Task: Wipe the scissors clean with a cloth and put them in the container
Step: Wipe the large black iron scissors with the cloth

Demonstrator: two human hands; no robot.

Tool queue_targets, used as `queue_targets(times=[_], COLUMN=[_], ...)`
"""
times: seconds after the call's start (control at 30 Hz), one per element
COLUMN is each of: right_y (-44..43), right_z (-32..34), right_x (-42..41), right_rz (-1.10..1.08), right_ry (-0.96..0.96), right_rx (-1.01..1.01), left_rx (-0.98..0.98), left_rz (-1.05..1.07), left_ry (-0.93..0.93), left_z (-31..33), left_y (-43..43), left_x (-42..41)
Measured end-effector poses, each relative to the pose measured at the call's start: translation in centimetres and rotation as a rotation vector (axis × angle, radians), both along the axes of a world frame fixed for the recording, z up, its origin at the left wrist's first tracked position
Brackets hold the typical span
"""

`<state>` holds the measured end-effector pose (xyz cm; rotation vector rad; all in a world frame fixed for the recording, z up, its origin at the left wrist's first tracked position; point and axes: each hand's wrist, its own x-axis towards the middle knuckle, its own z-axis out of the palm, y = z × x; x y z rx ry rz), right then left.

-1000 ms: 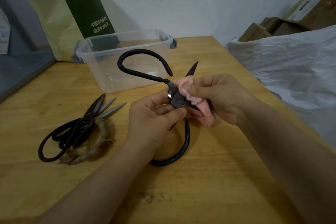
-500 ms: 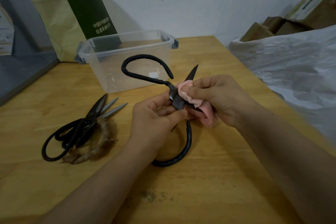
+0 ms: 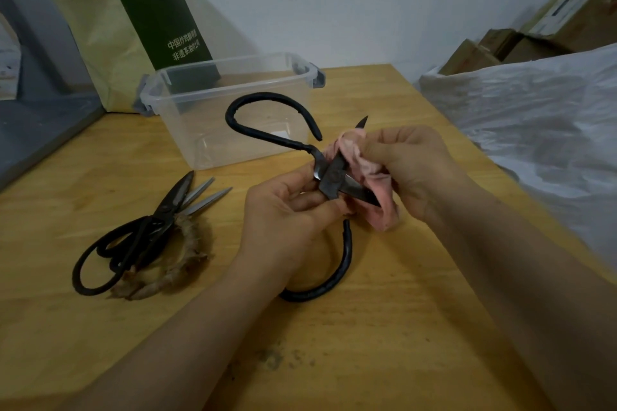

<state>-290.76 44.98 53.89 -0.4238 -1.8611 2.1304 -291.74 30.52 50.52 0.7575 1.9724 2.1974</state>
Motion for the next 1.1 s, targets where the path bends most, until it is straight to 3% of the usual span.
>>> queue_targets(times=[0.07,0.23,0.4,0.57,0.77,0.97,1.1], right_y=[0.5,-0.5,0.3,-0.2,0.5,-0.2,0.9], right_z=[0.0,0.0,0.0,-0.1,0.2,-0.4,0.2], right_x=[-0.4,1.0,-0.4,0.7,-0.3,0.6,-0.2], right_rz=[-0.030,0.229,-0.027,0.222,-0.006,0.226,0.001], right_ry=[0.049,-0.037,0.040,-0.016,0.053,-0.002,0.040], right_rx=[0.005,0.057,0.021,0.076,-0.001,0.095,0.053], left_rx=[0.002,-0.002,-0.020,-0.008,-0.017,-0.004,-0.011], left_rz=[-0.003,0.037,0.012,0.034,0.016,0.026,0.011], left_ry=[-0.004,-0.006,0.005,-0.006,-0.003,-0.023,-0.012], left_z=[-0.1,-0.2,-0.1,-0.1,0.1,0.0,0.0], left_y=[0.0,-0.2,0.0,-0.1,-0.1,-0.2,-0.1], left_x=[0.0,-0.1,0.1,0.0,0.2,-0.1,0.1])
